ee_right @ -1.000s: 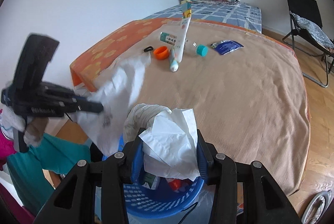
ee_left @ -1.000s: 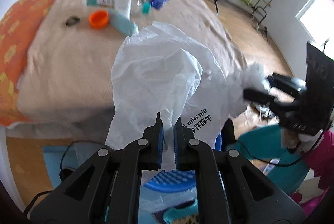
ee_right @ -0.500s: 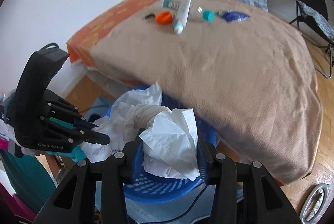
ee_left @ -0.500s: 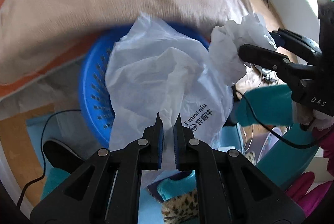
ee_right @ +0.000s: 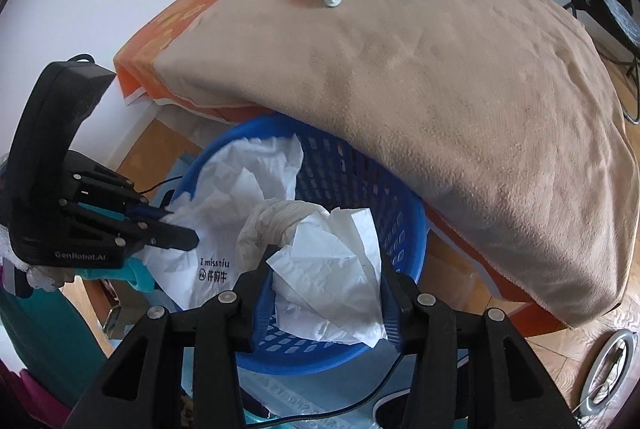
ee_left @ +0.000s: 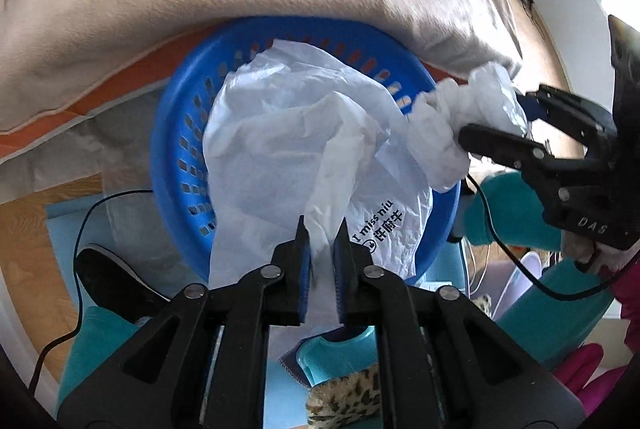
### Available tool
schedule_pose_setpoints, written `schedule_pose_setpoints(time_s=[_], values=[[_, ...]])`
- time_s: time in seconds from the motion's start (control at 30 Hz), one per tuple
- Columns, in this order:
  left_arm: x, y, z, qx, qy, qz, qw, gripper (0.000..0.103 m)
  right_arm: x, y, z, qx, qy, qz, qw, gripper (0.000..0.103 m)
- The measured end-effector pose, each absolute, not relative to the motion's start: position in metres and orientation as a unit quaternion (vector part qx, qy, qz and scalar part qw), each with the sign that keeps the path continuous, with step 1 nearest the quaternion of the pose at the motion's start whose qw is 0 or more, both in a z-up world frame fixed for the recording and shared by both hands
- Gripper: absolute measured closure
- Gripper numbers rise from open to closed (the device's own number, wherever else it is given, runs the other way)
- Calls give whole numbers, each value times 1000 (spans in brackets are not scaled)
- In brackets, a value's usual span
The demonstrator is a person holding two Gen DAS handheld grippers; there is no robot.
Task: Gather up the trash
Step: 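Carry the plastic bag and tissues over the blue basket and release both, then move both tools back toward the remaining items on the blanket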
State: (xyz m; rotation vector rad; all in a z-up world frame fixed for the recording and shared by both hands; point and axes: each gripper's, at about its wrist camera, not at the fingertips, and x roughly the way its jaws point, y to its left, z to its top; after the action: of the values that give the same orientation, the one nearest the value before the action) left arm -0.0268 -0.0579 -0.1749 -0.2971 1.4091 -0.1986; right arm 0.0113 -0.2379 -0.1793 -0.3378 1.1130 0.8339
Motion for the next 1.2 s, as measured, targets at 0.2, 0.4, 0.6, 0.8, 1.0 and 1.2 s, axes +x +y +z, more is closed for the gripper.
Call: schedule_pose_setpoints(time_s=[0.2,0.4,0.6,0.8,1.0,1.2], values=[[-25,-51,-163,-131,625,-78,766,60,13,-239,-177,-147,509,378,759,48],[-21,-46,-158,-127,616,-71,774,60,15,-239,-172,-141,504,372,767,32],[-20,-43,-149,-119,604,-62,786,60,18,-243,-167,-128,501,368,773,29],[-12,-33,-134,-124,583,-50,802,60,21,-244,-153,-114,486,372,783,26],[1,-13,-114,-136,558,-30,818,60,27,-243,-138,-95,470,375,793,21],[21,10,-90,-147,531,-6,835,60,39,-242,-123,-79,459,372,803,19]])
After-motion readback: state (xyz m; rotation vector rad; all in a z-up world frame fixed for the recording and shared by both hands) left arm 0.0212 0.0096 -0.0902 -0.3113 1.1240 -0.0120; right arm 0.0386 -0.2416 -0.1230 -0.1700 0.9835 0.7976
